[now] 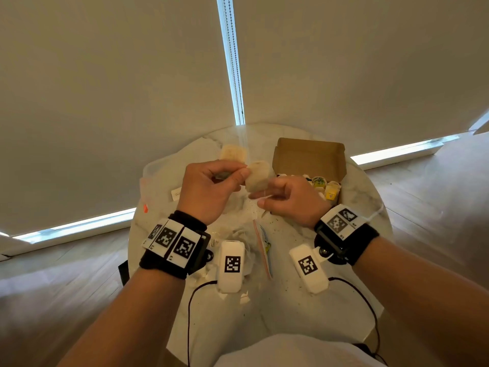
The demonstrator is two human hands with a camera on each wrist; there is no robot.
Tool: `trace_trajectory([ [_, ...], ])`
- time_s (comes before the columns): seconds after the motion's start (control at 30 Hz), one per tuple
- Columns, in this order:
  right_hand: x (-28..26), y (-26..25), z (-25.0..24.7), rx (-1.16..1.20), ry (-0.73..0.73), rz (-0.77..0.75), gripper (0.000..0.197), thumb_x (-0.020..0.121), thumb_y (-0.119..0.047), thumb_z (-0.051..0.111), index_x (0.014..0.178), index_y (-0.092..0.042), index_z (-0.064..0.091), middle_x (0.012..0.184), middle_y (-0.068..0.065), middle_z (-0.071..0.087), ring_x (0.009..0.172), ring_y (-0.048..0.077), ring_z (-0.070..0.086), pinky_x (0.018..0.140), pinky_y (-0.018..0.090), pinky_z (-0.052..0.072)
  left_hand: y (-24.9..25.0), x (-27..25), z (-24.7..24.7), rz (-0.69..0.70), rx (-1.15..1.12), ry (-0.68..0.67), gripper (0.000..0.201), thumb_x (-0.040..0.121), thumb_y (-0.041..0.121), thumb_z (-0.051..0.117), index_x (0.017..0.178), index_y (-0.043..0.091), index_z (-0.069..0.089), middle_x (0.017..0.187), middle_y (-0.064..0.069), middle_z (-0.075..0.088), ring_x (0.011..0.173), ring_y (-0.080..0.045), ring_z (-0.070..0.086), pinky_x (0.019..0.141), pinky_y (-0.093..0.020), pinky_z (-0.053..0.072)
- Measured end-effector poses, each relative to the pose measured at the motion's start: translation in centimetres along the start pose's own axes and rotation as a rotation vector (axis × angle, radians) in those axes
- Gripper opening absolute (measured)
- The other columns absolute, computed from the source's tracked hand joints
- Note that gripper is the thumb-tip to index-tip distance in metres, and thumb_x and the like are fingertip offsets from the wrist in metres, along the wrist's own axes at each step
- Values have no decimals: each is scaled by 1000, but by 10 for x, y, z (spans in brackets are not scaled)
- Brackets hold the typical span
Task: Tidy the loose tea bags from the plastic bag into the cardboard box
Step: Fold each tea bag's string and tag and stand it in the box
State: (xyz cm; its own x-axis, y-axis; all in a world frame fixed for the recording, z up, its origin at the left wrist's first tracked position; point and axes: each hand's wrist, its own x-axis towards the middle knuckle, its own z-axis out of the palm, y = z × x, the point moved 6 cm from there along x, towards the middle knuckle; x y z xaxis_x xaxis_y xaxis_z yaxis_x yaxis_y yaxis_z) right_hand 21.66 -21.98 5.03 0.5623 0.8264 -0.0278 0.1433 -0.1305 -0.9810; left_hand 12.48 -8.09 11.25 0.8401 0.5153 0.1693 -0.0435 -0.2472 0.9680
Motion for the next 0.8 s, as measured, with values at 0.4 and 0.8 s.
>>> trace_trajectory([
  [0.4,-1,21,29,195,7,196,18,91,0,63,107,6,70,94,25,73,76,16,73,70,28,61,-3,4,7,-77,-66,-34,18,83,0,73,82,17,75,76,8,75,76,-15,73,68,-30,62],
  [0.8,-15,28,43,-10,-186,252,32,94,11,46,119,1,62,96,14,72,87,24,73,77,35,61,-17,14,-4,-132,-72,68,15,83,1,74,87,15,75,78,7,74,72,-12,71,69,-28,61],
])
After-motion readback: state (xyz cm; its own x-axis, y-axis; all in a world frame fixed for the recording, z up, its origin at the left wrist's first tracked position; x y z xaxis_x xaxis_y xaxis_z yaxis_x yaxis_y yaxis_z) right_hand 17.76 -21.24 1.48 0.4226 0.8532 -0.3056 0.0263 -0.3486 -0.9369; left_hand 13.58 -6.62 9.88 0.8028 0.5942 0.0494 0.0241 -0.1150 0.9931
